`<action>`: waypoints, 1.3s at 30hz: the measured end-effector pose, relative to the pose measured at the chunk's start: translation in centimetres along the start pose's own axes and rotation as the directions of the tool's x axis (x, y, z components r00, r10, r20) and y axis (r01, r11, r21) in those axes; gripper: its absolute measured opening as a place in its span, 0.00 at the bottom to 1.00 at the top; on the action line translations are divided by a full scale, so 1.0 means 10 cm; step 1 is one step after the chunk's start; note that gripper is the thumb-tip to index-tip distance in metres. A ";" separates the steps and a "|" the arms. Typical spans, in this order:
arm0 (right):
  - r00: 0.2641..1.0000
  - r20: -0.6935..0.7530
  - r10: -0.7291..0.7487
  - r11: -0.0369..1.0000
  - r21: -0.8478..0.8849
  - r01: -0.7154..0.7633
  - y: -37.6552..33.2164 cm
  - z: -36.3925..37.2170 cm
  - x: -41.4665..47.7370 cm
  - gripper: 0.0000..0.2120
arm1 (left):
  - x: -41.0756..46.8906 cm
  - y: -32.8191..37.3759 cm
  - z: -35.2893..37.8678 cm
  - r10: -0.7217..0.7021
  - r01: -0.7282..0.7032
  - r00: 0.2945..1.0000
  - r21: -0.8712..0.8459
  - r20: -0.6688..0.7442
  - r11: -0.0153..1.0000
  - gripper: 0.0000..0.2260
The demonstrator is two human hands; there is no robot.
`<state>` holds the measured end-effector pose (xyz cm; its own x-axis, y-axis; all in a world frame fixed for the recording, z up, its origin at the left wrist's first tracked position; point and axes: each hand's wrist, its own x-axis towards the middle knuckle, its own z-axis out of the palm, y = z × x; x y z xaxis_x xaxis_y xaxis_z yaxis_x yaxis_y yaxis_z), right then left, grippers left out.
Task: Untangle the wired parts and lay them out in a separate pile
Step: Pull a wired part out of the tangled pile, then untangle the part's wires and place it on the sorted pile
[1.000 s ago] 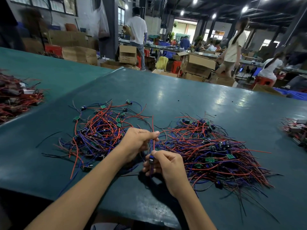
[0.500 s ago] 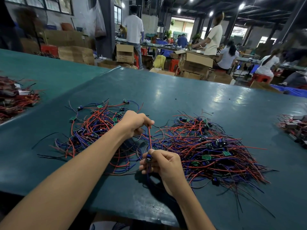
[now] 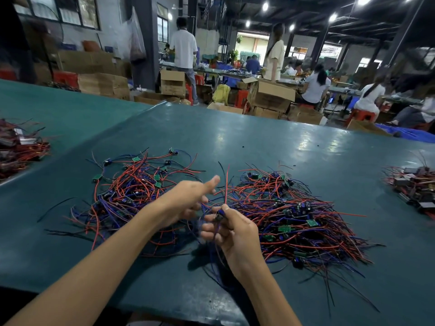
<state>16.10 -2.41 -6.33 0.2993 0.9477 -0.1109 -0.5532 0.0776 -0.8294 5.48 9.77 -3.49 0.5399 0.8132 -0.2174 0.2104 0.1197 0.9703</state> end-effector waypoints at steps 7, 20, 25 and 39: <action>0.988 -0.036 0.150 0.986 -0.067 -0.152 -0.04 0.10 -0.02 0.13 | -0.28 -0.43 0.09 0.161 -0.035 0.924 -0.343 0.346 0.939 0.17; 0.994 0.023 0.109 0.968 -0.229 -0.101 0.02 0.02 -0.13 0.07 | -0.28 -0.56 0.15 0.246 -0.141 0.957 -0.495 0.153 0.857 0.15; 0.999 0.010 0.053 0.960 -0.277 -0.048 0.02 0.06 -0.05 0.16 | -0.30 -0.55 0.17 0.197 -0.148 0.979 -0.499 0.046 0.854 0.14; 0.994 0.102 0.029 0.870 -0.493 0.025 0.02 -0.08 -0.21 0.14 | -0.11 -0.34 0.16 0.137 -0.290 0.947 -0.592 -0.290 0.752 0.11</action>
<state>16.00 -4.65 -6.73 0.2022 0.9762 -0.0787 -0.0905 -0.0614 -0.9940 5.48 7.61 -6.69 0.3037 0.9518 -0.0420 -0.4807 0.1911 0.8558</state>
